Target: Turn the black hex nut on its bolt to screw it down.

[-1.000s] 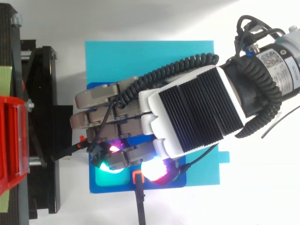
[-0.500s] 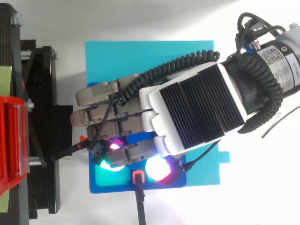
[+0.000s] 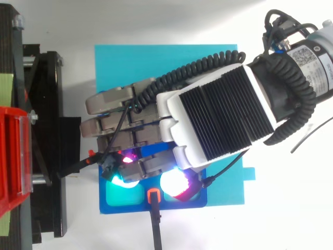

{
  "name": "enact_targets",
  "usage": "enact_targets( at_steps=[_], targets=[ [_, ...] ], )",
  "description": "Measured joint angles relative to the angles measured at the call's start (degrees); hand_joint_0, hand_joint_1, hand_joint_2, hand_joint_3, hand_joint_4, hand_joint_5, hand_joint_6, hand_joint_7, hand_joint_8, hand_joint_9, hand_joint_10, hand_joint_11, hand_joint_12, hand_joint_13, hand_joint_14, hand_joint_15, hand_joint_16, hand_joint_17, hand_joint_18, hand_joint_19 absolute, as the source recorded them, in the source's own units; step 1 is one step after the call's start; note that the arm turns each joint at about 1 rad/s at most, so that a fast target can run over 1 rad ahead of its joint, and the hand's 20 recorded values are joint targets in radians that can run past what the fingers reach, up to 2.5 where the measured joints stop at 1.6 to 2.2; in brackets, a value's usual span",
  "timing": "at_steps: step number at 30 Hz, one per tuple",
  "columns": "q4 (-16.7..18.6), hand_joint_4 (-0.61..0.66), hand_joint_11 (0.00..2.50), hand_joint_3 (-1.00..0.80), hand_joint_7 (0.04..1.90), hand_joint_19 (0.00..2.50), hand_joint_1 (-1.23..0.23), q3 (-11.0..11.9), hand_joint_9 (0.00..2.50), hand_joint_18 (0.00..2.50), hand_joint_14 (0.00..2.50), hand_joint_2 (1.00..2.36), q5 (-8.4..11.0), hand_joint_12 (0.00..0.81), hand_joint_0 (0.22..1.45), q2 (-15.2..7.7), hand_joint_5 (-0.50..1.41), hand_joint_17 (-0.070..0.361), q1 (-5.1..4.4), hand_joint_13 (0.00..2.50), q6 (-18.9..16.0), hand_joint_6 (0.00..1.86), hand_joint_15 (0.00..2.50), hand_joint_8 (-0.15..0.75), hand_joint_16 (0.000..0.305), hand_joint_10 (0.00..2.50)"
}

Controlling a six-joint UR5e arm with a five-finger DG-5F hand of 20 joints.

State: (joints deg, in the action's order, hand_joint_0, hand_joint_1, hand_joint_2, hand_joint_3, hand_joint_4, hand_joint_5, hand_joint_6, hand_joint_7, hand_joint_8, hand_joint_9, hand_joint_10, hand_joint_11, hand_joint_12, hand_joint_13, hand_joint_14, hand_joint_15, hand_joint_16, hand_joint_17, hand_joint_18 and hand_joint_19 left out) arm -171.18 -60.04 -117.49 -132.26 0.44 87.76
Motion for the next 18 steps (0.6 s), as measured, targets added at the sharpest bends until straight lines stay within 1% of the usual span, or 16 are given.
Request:
enact_targets(
  at_steps=[5,12,18],
  targets=[
    [0.03,0.16,0.37,-0.27,0.70,0.17,-0.70,0.01,0.55,0.08,0.00,1.01,-0.25,0.109,0.64,0.00,-0.19,0.027,0.15,0.32,0.03,0.72,0.00,0.229,0.012,0.01],
    [0.03,0.16,0.37,-0.34,0.69,0.17,-0.73,0.00,0.55,0.08,0.00,1.01,-0.36,0.110,0.61,-0.01,-0.20,0.027,0.20,0.33,0.04,0.73,0.00,0.228,0.012,0.01],
    [0.02,0.17,0.37,-0.35,0.69,0.17,-0.73,0.00,0.55,0.08,0.00,1.01,-0.37,0.109,0.62,0.00,-0.20,0.027,0.23,0.33,0.04,0.73,0.00,0.228,0.012,0.01]
  ],
)
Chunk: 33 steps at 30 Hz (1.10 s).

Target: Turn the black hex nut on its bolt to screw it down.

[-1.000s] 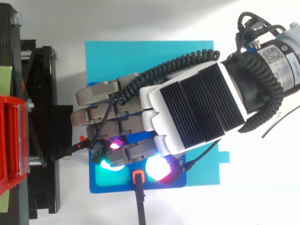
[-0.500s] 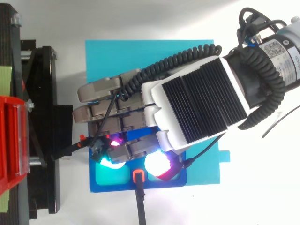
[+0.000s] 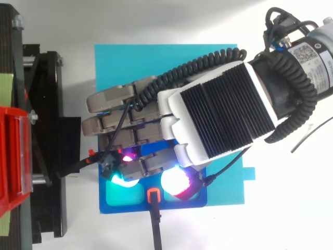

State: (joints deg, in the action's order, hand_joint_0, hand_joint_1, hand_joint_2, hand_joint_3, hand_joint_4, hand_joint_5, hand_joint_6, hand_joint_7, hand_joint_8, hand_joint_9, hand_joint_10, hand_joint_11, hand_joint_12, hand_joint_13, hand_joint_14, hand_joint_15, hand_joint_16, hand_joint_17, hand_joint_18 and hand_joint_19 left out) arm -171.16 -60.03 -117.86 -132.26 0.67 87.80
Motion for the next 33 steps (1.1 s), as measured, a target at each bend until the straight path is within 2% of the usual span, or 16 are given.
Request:
enact_targets(
  at_steps=[5,7,12,15,18,22,25,28,33],
  targets=[
    [0.01,0.16,0.38,-0.36,0.68,0.17,-0.73,0.00,0.56,0.09,0.00,1.01,0.00,0.109,0.61,-0.01,-0.20,0.027,0.01,0.33,0.00,0.74,0.00,0.228,0.012,0.01],
    [-0.03,0.18,0.37,-0.45,0.69,0.18,-0.73,0.00,0.56,0.09,0.00,1.00,0.01,0.116,0.55,-0.01,-0.20,0.030,-0.01,0.33,0.00,0.72,0.00,0.235,0.013,0.01],
    [-0.27,0.21,0.37,-0.50,0.91,0.17,-0.70,0.37,0.55,0.09,0.00,1.00,0.09,0.133,0.50,0.04,-0.19,0.036,-0.28,0.34,0.00,0.57,0.00,0.244,0.016,0.01],
    [-0.85,0.21,0.36,-0.50,0.98,0.18,-0.68,1.39,0.54,0.08,0.00,1.00,0.14,0.140,0.48,0.06,-0.19,0.039,-0.47,0.34,0.00,0.53,0.00,0.248,0.018,0.01],
    [-3.18,0.21,0.36,-0.50,1.01,0.18,-0.67,3.50,0.53,0.08,0.00,1.00,0.16,0.145,0.47,0.07,-0.19,0.041,-0.55,0.34,0.01,0.50,0.00,0.248,0.018,0.01],
    [-8.69,0.19,0.33,-0.50,0.90,0.18,-0.66,7.49,0.52,0.07,0.00,1.00,0.20,0.149,0.47,0.30,-0.20,0.042,-0.62,0.33,0.70,0.50,0.00,0.247,0.019,0.01],
    [-13.15,0.17,0.30,-0.50,0.85,0.18,-0.66,9.18,0.50,0.07,0.00,1.00,0.34,0.155,0.47,1.10,-0.21,0.043,-0.64,0.33,1.99,0.50,0.00,0.244,0.019,0.01],
    [-17.44,0.16,0.28,-0.50,0.81,0.17,-0.63,9.68,0.48,0.08,0.00,1.00,1.11,0.176,0.47,2.64,-0.22,0.048,-0.62,0.32,3.00,0.50,0.00,0.238,0.021,0.01],
    [-22.41,0.15,0.27,-0.50,0.81,0.16,-0.62,9.37,0.46,0.09,0.00,1.00,3.05,0.193,0.47,5.70,-0.22,0.053,-0.38,0.31,3.36,0.50,0.00,0.235,0.024,0.01]
  ],
)
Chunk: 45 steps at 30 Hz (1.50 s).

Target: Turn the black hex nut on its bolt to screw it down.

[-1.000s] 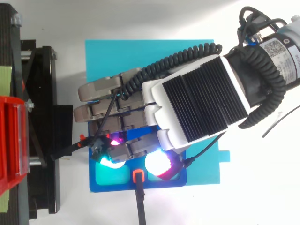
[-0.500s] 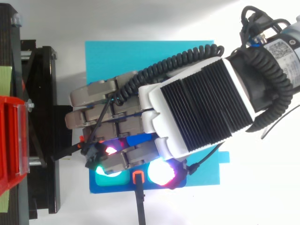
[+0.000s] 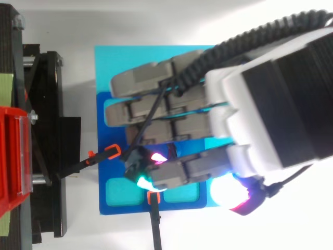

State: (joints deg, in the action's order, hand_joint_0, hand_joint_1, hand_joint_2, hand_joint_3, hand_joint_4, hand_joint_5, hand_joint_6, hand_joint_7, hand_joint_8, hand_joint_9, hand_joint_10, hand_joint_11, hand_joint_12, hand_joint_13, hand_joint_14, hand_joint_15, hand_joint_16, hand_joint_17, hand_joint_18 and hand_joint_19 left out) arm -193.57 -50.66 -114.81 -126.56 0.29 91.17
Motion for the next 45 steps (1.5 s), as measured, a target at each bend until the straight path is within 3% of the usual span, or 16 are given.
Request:
enact_targets(
  at_steps=[5,9,15,19,22,28,31,35,39,42,45],
  targets=[
    [-4.41,0.15,0.27,-0.50,0.81,0.16,-0.63,-2.37,0.45,0.08,0.00,1.00,2.09,0.196,0.48,3.52,-0.22,0.056,0.09,0.31,-0.27,0.50,0.01,0.232,0.025,0.01],
    [-4.00,0.15,0.27,-0.50,0.81,0.16,-0.63,-7.26,0.45,0.09,0.00,1.00,3.83,0.207,0.48,7.71,-0.22,0.056,-0.15,0.30,-0.70,0.50,0.01,0.231,0.025,0.01],
    [2.71,0.13,0.17,-0.50,0.79,0.08,-0.64,-16.28,0.33,0.07,0.00,1.00,8.59,0.242,0.48,15.44,-0.23,0.078,-0.76,0.22,-3.50,0.50,0.00,0.211,0.035,0.00],
    [9.01,0.12,0.10,-0.50,0.77,0.03,-0.64,-22.75,0.27,0.00,0.00,1.00,13.87,0.255,0.47,21.65,-0.24,0.086,-1.58,0.14,-8.19,0.50,0.00,0.210,0.038,0.00],
    [13.58,0.11,0.06,-0.50,0.76,0.00,-0.64,-27.36,0.23,0.00,0.00,1.00,18.05,0.267,0.45,24.20,-0.24,0.095,-2.24,0.10,-12.43,0.50,0.00,0.210,0.042,0.00],
    [22.52,0.12,0.07,-0.50,0.76,0.00,-0.64,-36.26,0.23,0.00,0.00,1.00,24.71,0.273,0.45,24.98,-0.24,0.098,-3.40,0.08,-21.27,0.50,0.00,0.213,0.043,0.00],
    [25.66,0.13,0.06,-0.50,0.75,0.00,-0.62,-39.11,0.26,0.00,0.00,1.00,27.11,0.274,0.46,24.86,-0.24,0.098,-3.87,0.08,-25.77,0.50,0.00,0.222,0.044,0.00],
    [26.89,0.15,0.04,-0.50,0.71,0.00,-0.59,-40.17,0.26,0.00,0.00,1.00,30.71,0.279,0.46,24.74,-0.23,0.100,-4.54,0.08,-31.73,0.50,0.00,0.226,0.044,0.00],
    [26.90,0.15,0.03,-0.50,0.69,0.00,-0.57,-40.36,0.26,0.00,0.00,1.00,35.71,0.291,0.46,24.72,-0.23,0.105,-5.47,0.06,-38.22,0.50,0.00,0.231,0.047,0.00],
    [26.89,0.15,0.04,-0.50,0.69,0.00,-0.56,-40.37,0.26,0.00,0.00,1.00,37.49,0.292,0.46,24.71,-0.23,0.106,-6.01,0.07,-42.85,0.50,0.00,0.231,0.047,0.00],
    [26.84,0.15,0.04,-0.50,0.68,0.00,-0.56,-40.38,0.27,0.00,0.00,1.00,38.05,0.295,0.46,24.70,-0.23,0.106,-6.43,0.07,-47.42,0.50,0.00,0.235,0.047,0.00]
  ],
)
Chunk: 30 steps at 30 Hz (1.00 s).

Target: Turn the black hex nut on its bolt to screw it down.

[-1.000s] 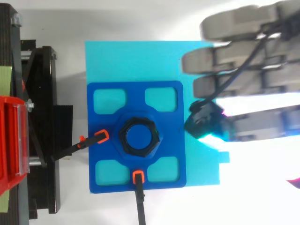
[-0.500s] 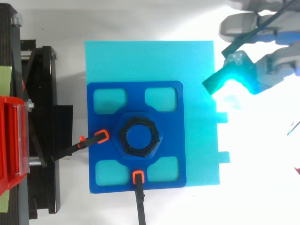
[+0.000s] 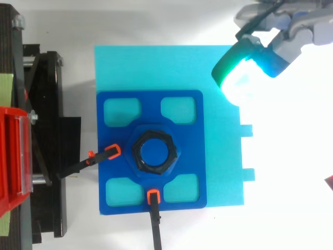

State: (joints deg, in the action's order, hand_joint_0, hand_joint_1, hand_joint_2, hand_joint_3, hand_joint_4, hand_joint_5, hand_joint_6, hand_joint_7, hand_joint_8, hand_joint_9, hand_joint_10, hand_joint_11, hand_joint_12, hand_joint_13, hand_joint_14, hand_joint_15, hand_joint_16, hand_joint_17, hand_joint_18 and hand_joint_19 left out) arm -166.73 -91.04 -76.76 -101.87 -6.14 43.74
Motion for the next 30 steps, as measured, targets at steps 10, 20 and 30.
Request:
enact_targets(
  at_steps=[10,20,30],
  targets=[
    [-0.25,0.16,0.04,-0.50,0.68,0.00,-0.54,-0.01,0.27,0.00,0.00,1.00,0.14,0.302,0.46,0.01,-0.23,0.106,-0.52,0.09,-5.70,0.50,0.00,0.241,0.047,0.00],
    [-0.26,0.19,0.01,-0.50,0.64,0.00,-0.54,-0.01,0.22,0.00,0.00,1.00,0.28,0.311,0.46,0.02,-0.24,0.091,-0.54,0.07,-5.69,0.50,0.00,0.250,0.040,0.00],
    [-0.27,0.21,0.00,-0.50,0.65,0.01,-0.53,-0.02,0.24,0.00,0.00,1.00,0.29,0.325,0.45,0.03,-0.23,0.095,-0.54,0.11,-5.68,0.50,0.00,0.263,0.042,0.00]
  ],
)
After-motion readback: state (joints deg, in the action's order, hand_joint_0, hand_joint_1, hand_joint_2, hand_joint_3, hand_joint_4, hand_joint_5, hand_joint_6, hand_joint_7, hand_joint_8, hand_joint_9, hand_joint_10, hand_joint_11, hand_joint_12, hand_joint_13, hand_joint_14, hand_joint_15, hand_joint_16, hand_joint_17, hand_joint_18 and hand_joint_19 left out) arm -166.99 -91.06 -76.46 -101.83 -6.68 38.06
